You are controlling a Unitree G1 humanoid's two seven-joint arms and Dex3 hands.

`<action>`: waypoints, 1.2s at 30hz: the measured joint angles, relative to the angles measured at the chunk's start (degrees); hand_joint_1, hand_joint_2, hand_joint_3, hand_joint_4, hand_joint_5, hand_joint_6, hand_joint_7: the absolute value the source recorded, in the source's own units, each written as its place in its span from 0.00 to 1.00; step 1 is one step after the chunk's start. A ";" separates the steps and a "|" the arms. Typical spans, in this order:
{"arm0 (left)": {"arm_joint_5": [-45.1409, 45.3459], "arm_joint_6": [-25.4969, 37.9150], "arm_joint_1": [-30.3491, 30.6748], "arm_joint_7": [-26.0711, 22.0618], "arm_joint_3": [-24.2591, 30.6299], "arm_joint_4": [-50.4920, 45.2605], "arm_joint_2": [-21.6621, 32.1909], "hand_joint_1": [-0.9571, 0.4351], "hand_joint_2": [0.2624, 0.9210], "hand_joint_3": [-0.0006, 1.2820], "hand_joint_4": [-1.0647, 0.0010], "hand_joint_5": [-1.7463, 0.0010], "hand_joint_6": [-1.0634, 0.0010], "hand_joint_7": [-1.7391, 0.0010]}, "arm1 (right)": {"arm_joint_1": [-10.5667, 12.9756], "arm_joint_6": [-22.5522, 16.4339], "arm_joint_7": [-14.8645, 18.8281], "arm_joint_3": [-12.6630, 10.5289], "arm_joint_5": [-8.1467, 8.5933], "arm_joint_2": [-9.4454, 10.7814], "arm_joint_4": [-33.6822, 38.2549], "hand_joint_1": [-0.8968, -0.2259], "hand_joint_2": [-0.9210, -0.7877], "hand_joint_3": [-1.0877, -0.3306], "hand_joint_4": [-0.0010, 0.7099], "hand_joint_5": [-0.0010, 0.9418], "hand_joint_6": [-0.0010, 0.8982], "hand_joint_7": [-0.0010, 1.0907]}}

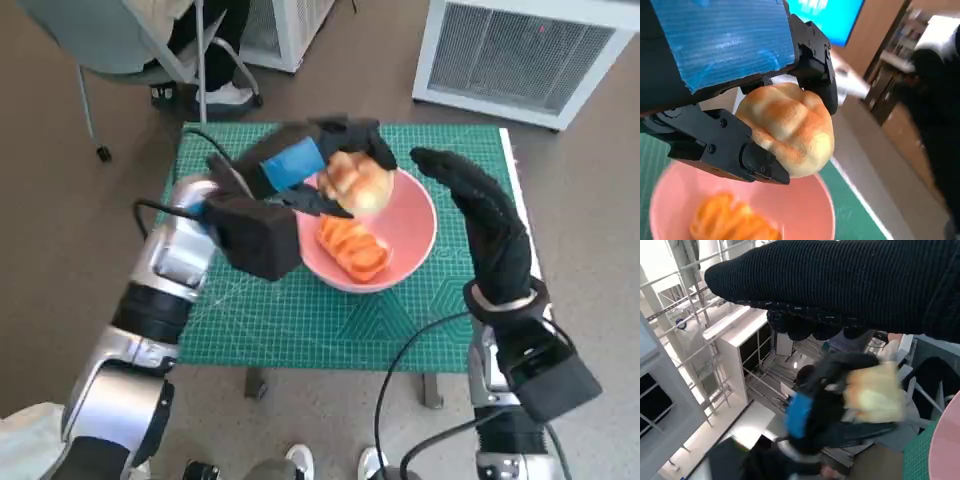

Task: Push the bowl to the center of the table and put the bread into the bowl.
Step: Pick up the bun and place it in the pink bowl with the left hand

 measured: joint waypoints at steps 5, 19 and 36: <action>1.19 2.21 0.01 -1.51 -1.22 0.27 -0.56 0.53 0.94 0.04 0.83 0.95 0.93 0.62 | 0.00 -0.09 0.07 -0.05 0.14 0.01 0.02 0.50 0.00 0.25 0.00 0.69 0.00 0.68; 3.76 -0.21 1.27 4.98 -1.63 -0.11 -0.67 0.37 1.00 0.06 0.94 1.00 1.00 0.72 | 0.00 -0.87 0.22 -0.25 0.48 0.35 0.80 0.47 0.00 0.27 0.02 0.66 0.00 0.68; -3.62 -5.39 9.27 13.34 6.11 -4.89 -3.78 0.36 1.00 0.14 0.88 0.99 0.90 0.80 | -1.51 -1.29 -0.24 -1.50 0.43 0.50 2.28 0.47 0.00 0.29 0.13 0.51 0.00 0.67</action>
